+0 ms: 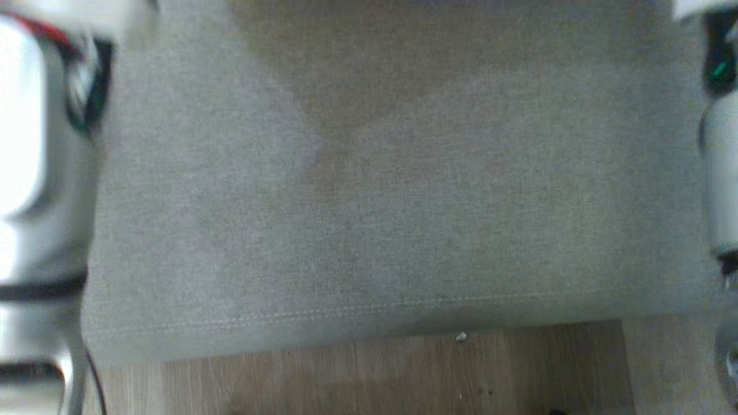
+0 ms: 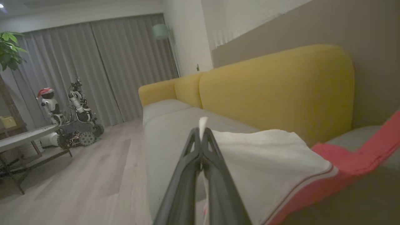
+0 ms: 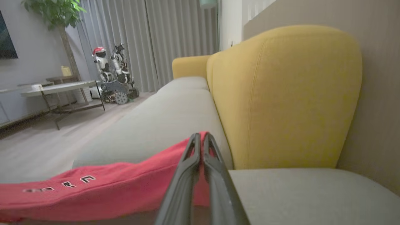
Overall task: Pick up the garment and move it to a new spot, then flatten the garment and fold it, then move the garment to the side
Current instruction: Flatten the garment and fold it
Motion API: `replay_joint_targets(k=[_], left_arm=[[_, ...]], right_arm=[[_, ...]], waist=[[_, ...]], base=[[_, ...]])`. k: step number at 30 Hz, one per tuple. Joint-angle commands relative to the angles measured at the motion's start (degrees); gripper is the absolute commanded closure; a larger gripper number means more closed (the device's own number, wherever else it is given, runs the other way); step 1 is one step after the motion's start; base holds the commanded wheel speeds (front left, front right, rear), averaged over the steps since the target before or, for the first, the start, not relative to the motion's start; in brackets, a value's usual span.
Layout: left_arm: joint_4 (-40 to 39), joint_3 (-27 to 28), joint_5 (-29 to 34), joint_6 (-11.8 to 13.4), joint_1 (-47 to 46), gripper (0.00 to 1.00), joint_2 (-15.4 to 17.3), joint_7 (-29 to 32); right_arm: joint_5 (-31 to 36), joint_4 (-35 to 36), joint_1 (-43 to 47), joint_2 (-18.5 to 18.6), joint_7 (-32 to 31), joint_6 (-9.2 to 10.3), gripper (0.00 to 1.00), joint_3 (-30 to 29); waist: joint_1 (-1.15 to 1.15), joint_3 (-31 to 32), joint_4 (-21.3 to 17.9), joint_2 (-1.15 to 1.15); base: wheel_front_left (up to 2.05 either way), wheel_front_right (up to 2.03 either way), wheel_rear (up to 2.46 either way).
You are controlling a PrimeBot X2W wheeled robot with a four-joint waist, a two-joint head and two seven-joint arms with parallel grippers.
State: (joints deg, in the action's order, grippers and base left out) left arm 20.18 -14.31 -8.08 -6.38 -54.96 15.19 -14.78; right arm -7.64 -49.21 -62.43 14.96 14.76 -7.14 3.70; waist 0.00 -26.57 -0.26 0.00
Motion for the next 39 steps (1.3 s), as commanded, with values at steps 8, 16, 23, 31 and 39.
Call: replay_joint_targets(k=[8, 16, 23, 31, 39], left_arm=[[-3.9, -1.0, 1.5, -0.5, 15.2, 1.00, 6.4, -0.2], [-4.2, -5.6, 2.0, -1.0, 25.9, 1.00, 13.3, -0.2], [-4.7, -10.4, -0.8, -1.1, 33.7, 1.00, 18.6, -0.1], [-9.1, -19.5, -8.1, -1.1, 39.1, 1.00, 24.7, 3.4], [-14.4, -25.9, -17.2, -1.1, 42.4, 1.00, 30.3, 7.4]], right_arm=[[-3.0, -6.2, 7.9, 2.1, -0.3, -0.35, 1.00, 9.1], [-8.3, -9.2, 13.4, 5.4, -5.8, -0.35, 1.00, 20.3], [-13.6, -9.1, 17.5, 9.3, -12.8, -0.35, 1.00, 29.6], [-20.4, -4.4, 21.8, 15.6, -21.3, -0.35, 1.00, 40.6], [-31.0, 3.6, 25.3, 22.6, -30.1, -0.35, 1.00, 49.0]], waist=[[0.00, 8.8, 0.4, 0.00], [0.00, 13.3, -0.5, 0.00], [0.00, 17.1, -1.3, 0.00], [0.00, 21.2, -1.8, 0.00], [0.00, 23.7, -2.0, 0.00]], base=[[0.00, 0.00, 0.00], [0.00, 0.00, 0.00], [0.00, 0.00, 0.00], [0.00, 0.00, 0.00], [0.00, 0.00, 0.00]])
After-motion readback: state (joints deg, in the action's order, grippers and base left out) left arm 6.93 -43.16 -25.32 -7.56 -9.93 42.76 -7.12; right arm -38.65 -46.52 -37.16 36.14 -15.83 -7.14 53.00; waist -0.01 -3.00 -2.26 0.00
